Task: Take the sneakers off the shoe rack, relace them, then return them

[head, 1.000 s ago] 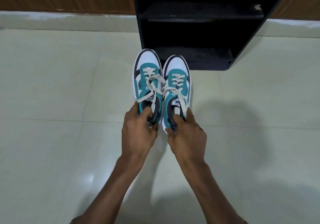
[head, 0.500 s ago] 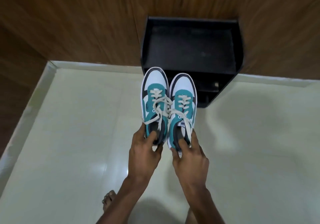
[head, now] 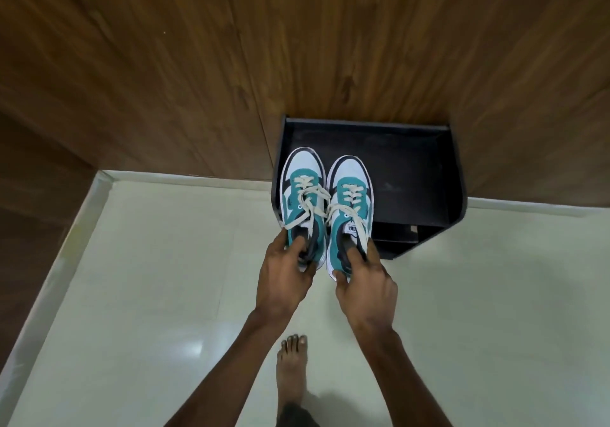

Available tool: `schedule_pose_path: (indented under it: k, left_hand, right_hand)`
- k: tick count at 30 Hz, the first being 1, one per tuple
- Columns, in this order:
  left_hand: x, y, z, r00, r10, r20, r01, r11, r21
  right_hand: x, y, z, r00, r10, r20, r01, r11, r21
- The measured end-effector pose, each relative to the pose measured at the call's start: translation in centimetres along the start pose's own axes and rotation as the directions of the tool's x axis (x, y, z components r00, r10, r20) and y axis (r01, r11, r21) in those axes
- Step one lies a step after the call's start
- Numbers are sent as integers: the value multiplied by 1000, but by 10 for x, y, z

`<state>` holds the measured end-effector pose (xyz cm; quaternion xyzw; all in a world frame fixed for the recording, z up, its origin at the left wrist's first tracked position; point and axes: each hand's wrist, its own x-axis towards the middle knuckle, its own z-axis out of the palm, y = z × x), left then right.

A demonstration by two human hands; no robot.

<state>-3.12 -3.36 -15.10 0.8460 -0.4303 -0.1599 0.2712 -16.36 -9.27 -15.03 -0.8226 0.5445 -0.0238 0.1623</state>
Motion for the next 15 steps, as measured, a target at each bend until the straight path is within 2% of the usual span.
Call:
schedule_pose_path:
  k: [7, 12, 15]
  left_hand:
    - [83, -9, -1, 993, -58, 103, 57, 998, 12]
    - [95, -9, -12, 973, -62, 222, 62, 998, 9]
    - [92, 1, -39, 967, -107, 233, 84, 990, 109]
  right_hand:
    - [76, -24, 13, 999, -3, -46, 5, 999, 47]
    - [94, -33, 3, 1000, 27, 1, -27, 995, 100]
    - [87, -36, -14, 997, 56, -58, -49, 991, 122]
